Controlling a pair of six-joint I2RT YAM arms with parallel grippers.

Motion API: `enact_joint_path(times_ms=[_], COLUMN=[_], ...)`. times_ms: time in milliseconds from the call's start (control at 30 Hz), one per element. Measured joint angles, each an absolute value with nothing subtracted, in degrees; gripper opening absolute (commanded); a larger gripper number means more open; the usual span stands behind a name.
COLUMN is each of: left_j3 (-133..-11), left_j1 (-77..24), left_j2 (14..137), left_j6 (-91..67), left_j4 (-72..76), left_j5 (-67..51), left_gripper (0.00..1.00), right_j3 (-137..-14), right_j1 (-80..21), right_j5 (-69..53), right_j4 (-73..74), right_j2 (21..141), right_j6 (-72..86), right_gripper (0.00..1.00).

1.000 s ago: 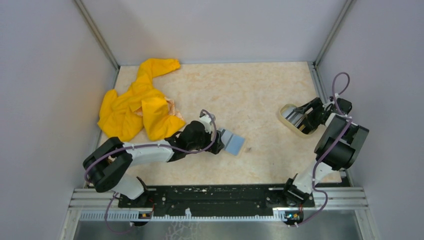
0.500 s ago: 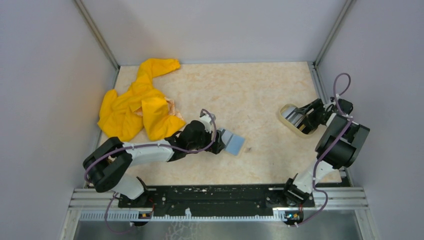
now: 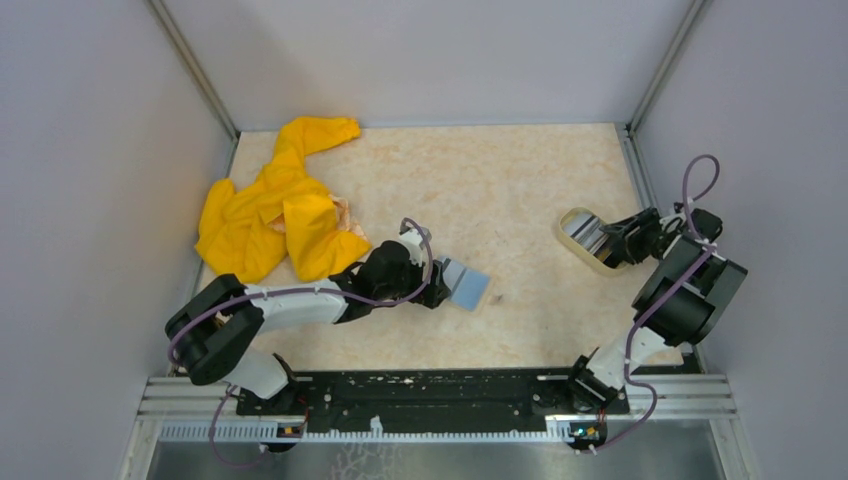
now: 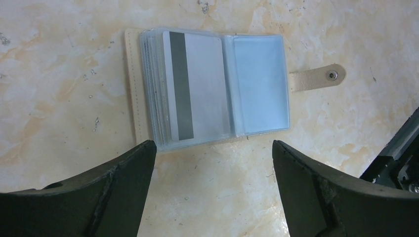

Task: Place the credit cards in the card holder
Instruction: Pick up the credit card from the storage box.

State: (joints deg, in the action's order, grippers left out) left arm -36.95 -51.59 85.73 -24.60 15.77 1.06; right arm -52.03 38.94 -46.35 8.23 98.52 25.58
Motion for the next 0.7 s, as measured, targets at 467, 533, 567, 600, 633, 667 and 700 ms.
enact_joint_path(times_ms=[467, 533, 567, 600, 633, 667, 700], left_j3=[-36.9, -36.9, -36.9, -36.9, -36.9, -36.9, -36.9], left_j1=[-51.6, -51.6, -51.6, -51.6, -51.6, -51.6, -51.6], left_j2=[85.3, 85.3, 85.3, 85.3, 85.3, 85.2, 85.1], left_j6=[-24.6, -24.6, -24.6, -24.6, -24.6, -24.6, -24.6], left_j4=[15.8, 15.8, 15.8, 15.8, 15.8, 15.8, 15.8], left_j5=[1.1, 1.1, 1.1, 1.1, 1.1, 1.1, 1.1], left_gripper=[0.93, 0.93, 0.93, 0.93, 0.93, 0.93, 0.93], right_j3=[-51.7, -51.7, -51.7, -51.7, -51.7, -51.7, -51.7], right_j1=[40.8, 41.1, 41.2, 41.2, 41.3, 41.5, 41.6], right_j5=[-44.7, -44.4, -44.2, -43.9, -43.7, -43.4, -43.1], right_j4=[10.6, 10.9, 11.1, 11.3, 11.6, 12.0, 12.3], right_j2=[98.5, 98.5, 98.5, 98.5, 98.5, 98.5, 98.5], right_j6=[23.4, 23.1, 22.9, 22.6, 22.5, 22.2, 22.1], right_gripper=[0.14, 0.08, 0.05, 0.02, 0.0, 0.0, 0.0])
